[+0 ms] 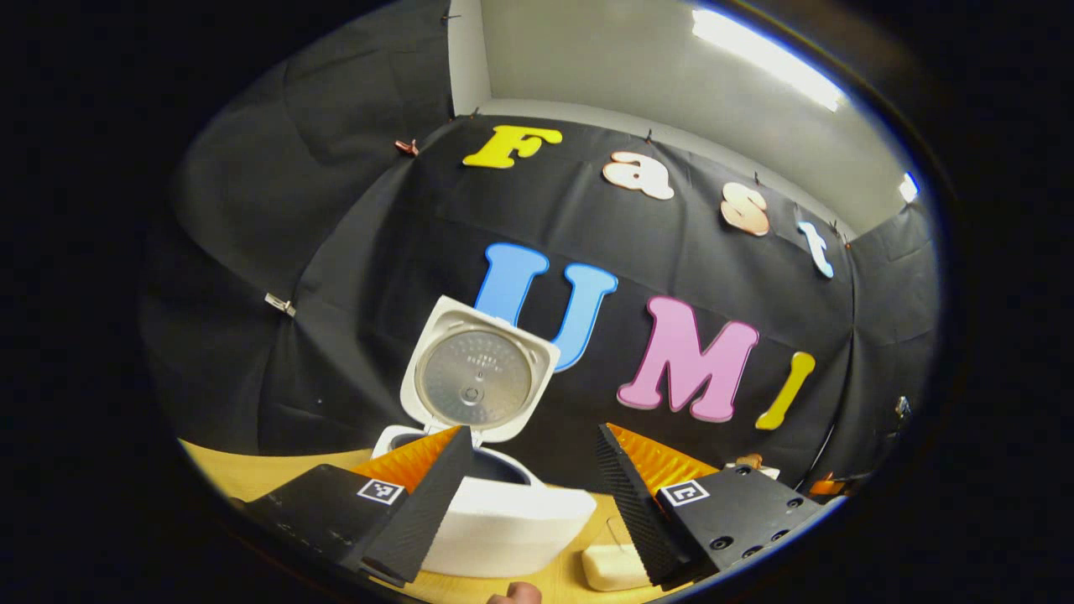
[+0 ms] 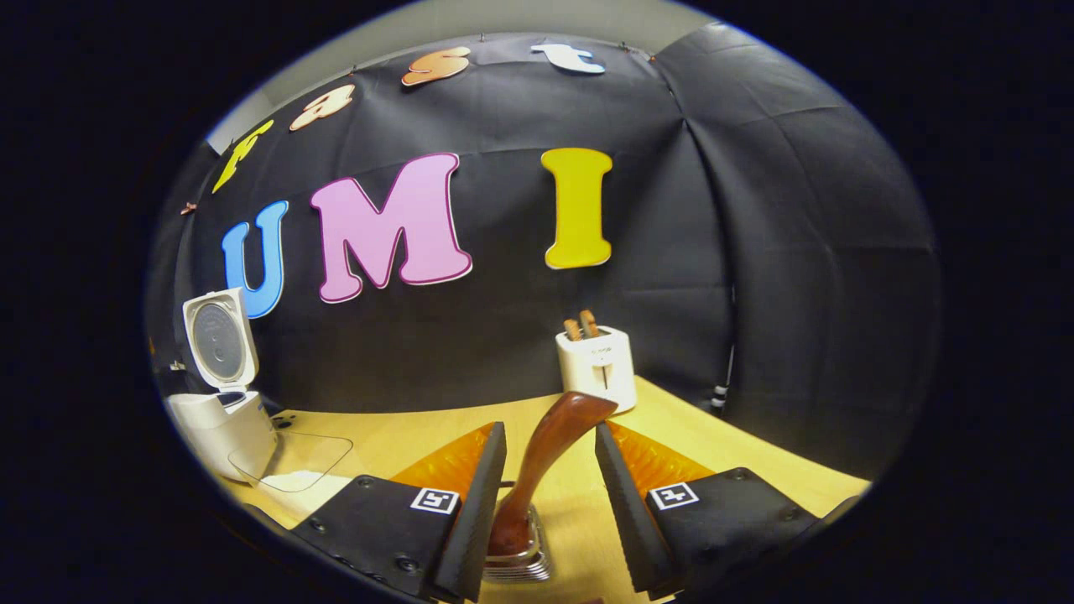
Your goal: Close the left gripper, press the button to open the rice cooker; take a wooden spoon from the chopstick holder with the right hand, scoop a spoonful of rice and pour it into the rice cooker, then put the wooden spoon back into the chopstick holder.
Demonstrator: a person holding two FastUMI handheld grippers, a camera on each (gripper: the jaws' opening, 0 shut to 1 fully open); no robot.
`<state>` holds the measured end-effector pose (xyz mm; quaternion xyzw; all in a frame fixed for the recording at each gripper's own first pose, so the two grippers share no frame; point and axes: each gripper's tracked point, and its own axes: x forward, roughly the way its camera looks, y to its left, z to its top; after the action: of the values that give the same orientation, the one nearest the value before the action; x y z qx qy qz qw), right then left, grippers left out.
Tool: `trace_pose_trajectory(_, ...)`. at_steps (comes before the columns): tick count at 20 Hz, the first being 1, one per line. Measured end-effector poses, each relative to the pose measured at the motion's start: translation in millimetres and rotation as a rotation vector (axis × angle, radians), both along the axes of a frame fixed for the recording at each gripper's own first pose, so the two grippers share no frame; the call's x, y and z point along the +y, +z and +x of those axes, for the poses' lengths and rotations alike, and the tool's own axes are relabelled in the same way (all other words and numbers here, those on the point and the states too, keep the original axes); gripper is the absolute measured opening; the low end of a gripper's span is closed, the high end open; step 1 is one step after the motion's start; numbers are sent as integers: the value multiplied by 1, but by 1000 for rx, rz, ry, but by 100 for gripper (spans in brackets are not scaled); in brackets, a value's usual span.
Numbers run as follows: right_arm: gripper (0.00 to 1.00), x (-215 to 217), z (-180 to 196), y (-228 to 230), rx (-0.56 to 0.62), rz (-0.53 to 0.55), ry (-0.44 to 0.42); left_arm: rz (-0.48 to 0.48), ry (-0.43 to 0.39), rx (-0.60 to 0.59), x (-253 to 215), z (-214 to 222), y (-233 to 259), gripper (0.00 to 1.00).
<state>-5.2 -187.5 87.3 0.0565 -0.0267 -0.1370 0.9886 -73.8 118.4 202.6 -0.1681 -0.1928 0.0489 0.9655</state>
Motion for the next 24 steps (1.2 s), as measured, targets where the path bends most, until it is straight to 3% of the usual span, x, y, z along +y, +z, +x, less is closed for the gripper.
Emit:
trace_pose_trajectory(1, 82, -4, -7, 8, -23, -17, -16, -9, -4, -22, 2, 5, 15, 95)
trace_pose_trajectory(2, 67, -7, -13, 13, -41, -28, -27, -22, -3, -39, 8, 11, 27, 95)
trace_pose_trajectory(7, 68, -5, -42, 31, -113, -28, -22, -50, 90, -52, 57, 62, 71, 95)
trace_pose_trajectory(11, 68, 12, -53, 29, -126, -66, 25, 41, 215, -49, 96, 101, 112, 95)
trace_pose_trajectory(20, 68, 24, -65, 29, -135, -87, 63, 245, 267, 157, 109, 231, 167, 95)
trace_pose_trajectory(22, 68, 23, -67, 31, -137, -98, 59, 251, 288, 215, 118, 257, 166, 95)
trace_pose_trajectory(24, 68, 19, -68, 36, -146, -109, 52, 316, 340, 275, 129, 278, 175, 94)
